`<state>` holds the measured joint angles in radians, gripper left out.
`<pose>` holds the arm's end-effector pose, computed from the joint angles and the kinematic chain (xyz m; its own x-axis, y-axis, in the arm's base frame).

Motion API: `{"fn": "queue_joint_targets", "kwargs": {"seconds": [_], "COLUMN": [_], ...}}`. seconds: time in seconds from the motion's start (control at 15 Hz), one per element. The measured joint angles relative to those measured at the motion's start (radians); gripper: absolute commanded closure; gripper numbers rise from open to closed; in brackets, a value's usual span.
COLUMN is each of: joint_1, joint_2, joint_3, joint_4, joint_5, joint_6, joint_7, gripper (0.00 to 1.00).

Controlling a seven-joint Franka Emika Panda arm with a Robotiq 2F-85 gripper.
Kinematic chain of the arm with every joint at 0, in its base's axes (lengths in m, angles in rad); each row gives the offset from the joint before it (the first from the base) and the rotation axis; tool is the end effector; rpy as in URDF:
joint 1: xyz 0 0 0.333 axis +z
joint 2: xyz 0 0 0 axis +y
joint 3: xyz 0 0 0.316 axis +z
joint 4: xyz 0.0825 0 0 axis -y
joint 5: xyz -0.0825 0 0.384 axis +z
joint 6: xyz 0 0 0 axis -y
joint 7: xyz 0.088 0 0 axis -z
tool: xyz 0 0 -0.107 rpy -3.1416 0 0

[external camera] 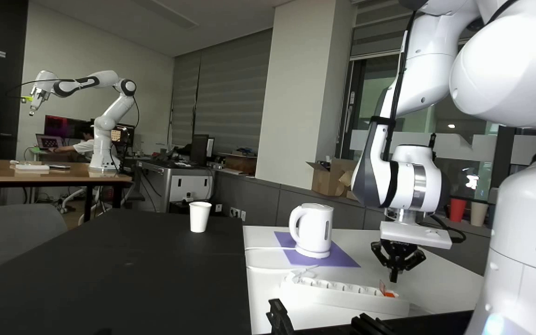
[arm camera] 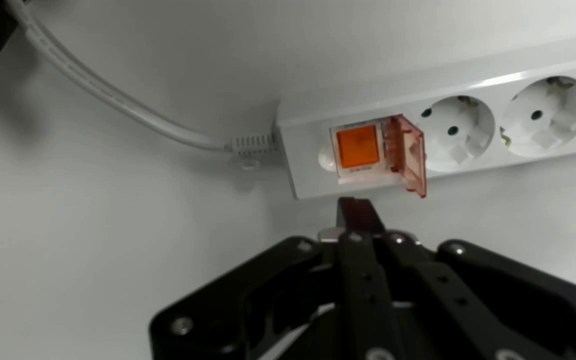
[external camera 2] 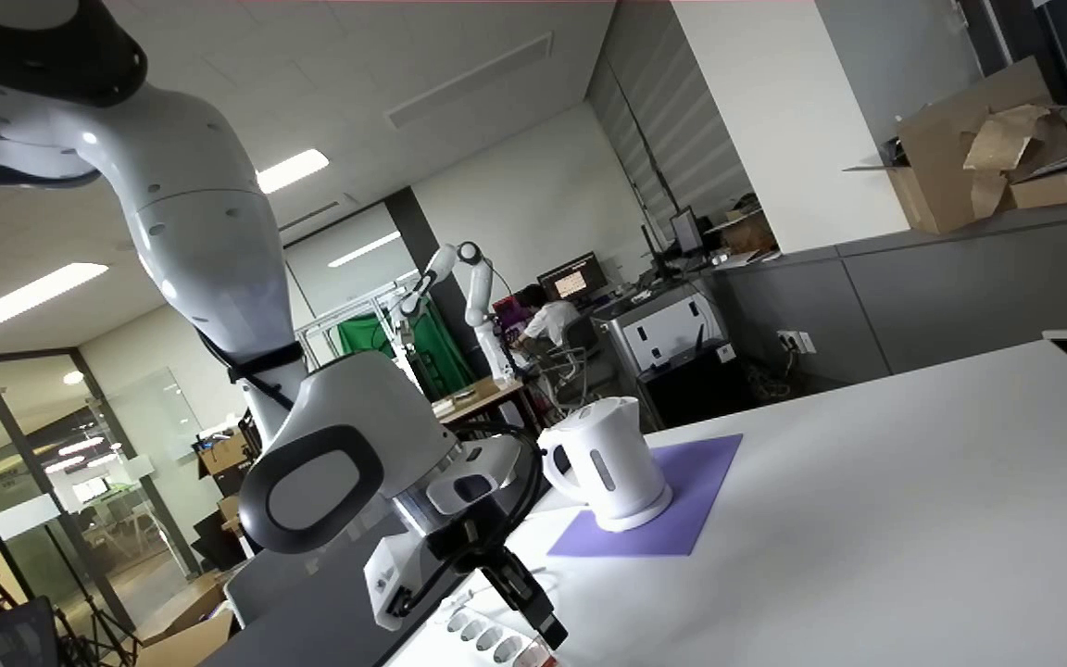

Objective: Turn on the switch on the adapter

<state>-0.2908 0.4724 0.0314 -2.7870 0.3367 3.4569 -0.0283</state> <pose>0.3335 -0.1262 0.0985 0.8289 -0.5234 0.1974 -0.5389 -0.8418 0.0309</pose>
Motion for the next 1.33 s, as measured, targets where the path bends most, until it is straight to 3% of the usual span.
{"fn": "queue_joint_targets", "kwargs": {"seconds": [1.33], "joint_1": [-0.059], "joint_2": [0.035], "joint_3": [0.041], "joint_4": [0.0], "joint_5": [-0.064], "joint_6": [-0.001], "joint_7": [-0.019], "gripper": [1.0]}}
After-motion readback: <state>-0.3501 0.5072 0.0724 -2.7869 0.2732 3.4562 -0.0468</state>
